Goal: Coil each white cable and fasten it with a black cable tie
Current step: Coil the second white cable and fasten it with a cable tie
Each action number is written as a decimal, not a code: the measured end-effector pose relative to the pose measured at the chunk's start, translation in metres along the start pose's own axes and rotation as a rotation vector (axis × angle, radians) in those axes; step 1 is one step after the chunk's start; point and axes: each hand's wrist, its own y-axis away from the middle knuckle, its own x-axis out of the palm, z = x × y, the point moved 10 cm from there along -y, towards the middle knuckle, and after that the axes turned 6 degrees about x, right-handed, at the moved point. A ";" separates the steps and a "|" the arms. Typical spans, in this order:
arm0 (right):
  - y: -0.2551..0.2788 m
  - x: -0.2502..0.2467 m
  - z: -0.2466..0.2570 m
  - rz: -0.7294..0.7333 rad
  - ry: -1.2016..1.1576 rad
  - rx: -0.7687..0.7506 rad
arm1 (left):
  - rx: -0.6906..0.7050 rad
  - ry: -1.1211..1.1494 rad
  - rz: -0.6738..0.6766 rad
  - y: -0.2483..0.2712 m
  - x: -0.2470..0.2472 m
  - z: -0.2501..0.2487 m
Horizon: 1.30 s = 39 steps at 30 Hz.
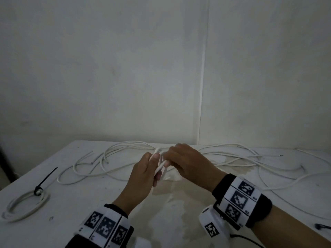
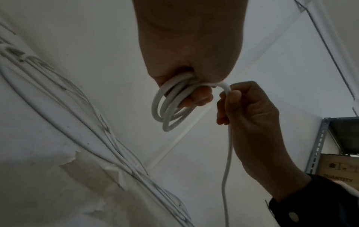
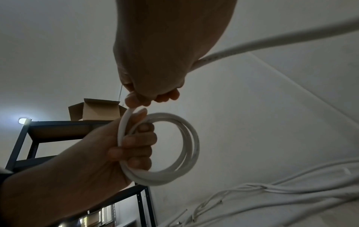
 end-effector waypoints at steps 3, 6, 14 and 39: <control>-0.006 -0.002 -0.009 0.003 -0.021 0.047 | -0.029 -0.012 0.024 0.000 0.001 -0.001; -0.011 -0.004 -0.017 0.028 -0.034 0.088 | -0.074 -0.022 0.055 -0.002 0.002 0.001; -0.011 -0.008 -0.031 -0.013 -0.099 0.229 | -0.294 0.147 0.235 -0.002 0.015 0.006; 0.008 0.019 -0.033 0.386 -0.533 0.695 | -0.309 0.471 0.037 -0.003 0.004 0.010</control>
